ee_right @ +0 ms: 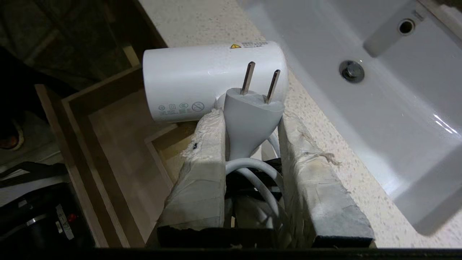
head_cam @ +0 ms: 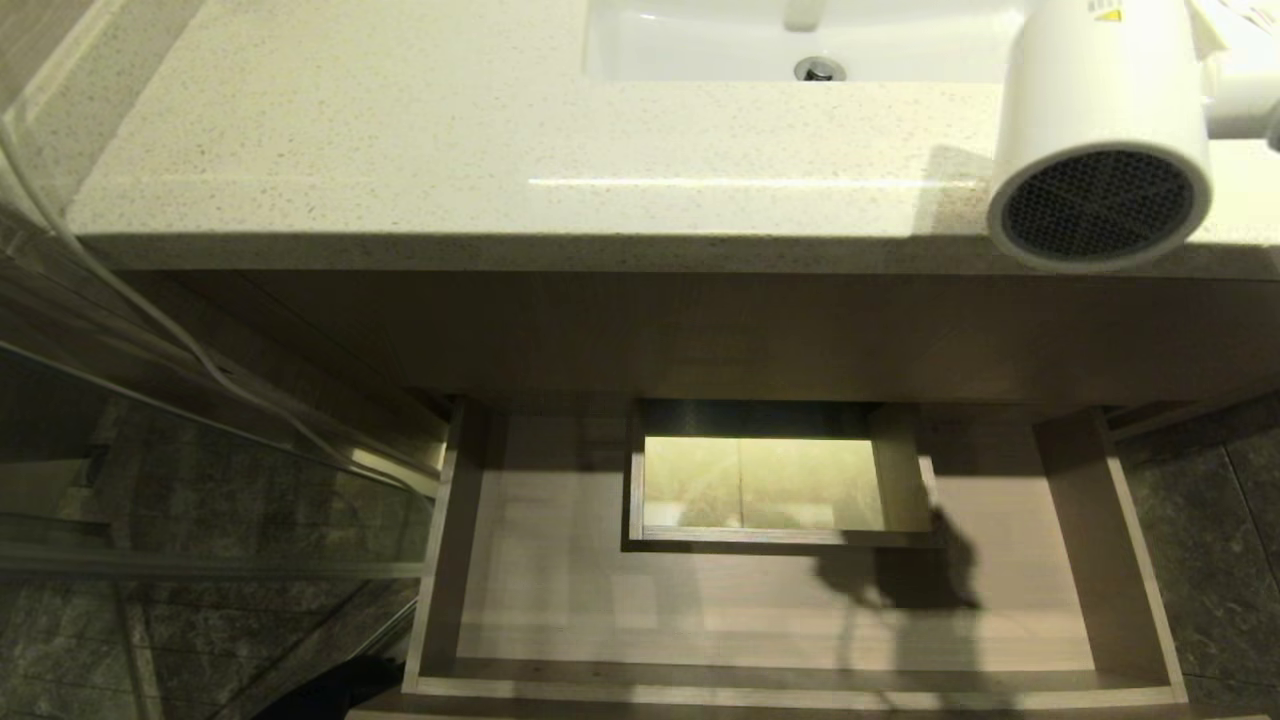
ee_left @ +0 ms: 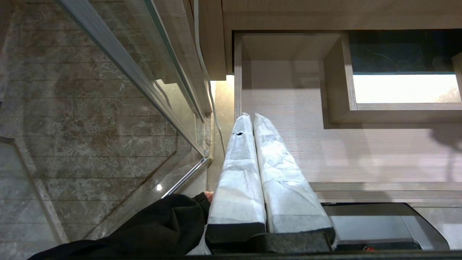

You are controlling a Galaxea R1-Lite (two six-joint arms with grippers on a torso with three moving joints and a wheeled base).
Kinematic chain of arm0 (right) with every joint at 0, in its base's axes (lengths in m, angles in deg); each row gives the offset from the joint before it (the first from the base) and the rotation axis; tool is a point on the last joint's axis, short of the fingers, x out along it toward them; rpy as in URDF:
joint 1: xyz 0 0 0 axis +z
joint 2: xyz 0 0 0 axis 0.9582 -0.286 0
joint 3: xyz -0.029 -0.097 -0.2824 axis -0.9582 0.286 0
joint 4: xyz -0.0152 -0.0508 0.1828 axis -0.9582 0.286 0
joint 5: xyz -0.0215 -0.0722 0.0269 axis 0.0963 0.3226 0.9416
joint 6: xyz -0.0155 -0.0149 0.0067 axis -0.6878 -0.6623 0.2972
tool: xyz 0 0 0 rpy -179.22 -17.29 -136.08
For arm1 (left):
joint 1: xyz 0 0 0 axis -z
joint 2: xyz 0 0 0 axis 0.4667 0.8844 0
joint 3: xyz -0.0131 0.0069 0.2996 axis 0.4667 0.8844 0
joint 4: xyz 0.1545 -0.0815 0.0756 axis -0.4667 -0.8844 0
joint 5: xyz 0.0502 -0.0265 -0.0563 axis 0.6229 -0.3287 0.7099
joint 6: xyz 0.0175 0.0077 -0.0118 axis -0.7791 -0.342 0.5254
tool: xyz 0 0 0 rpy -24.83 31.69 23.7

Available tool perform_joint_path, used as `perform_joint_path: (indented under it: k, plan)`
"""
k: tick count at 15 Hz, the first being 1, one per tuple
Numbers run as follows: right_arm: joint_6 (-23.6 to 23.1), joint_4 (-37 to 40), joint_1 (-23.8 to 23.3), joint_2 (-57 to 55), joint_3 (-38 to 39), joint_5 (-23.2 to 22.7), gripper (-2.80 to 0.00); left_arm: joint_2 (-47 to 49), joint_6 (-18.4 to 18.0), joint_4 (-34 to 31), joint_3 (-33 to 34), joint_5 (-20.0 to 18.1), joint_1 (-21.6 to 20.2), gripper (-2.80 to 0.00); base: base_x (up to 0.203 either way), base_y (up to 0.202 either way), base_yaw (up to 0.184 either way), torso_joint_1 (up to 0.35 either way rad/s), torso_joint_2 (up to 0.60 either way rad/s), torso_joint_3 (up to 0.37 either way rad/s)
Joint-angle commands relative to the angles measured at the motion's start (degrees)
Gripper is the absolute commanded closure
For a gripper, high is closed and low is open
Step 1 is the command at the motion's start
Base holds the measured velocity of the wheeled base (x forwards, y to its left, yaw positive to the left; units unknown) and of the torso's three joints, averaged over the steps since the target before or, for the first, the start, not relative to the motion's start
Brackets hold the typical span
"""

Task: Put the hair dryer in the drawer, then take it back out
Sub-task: Place it on the countertop

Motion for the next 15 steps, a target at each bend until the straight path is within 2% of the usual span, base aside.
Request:
perform_joint_path:
  k: [1, 4, 11, 15]
  plan:
    - [-0.3, 1.6, 2.7, -6.9, -4.7, -1.6, 0.0, 0.0, 0.0, 0.0, 0.1, 0.0, -0.1, 0.0, 0.0, 0.0, 0.0, 0.0, 0.0, 0.0]
    - [-0.4, 1.0, 4.9, -9.3, -5.4, -3.4, 0.0, 0.0, 0.0, 0.0, 0.0, 0.0, 0.0, 0.0, 0.0, 0.0, 0.0, 0.0, 0.0, 0.0]
    - [-0.9, 1.0, 12.5, -15.0, -5.3, -3.7, 0.0, 0.0, 0.0, 0.0, 0.1, 0.0, 0.0, 0.0, 0.0, 0.0, 0.0, 0.0, 0.0, 0.0]
    - [-1.8, 1.1, 13.3, -17.6, -5.3, -4.8, 0.0, 0.0, 0.0, 0.0, 0.1, 0.0, 0.0, 0.0, 0.0, 0.0, 0.0, 0.0, 0.0, 0.0]
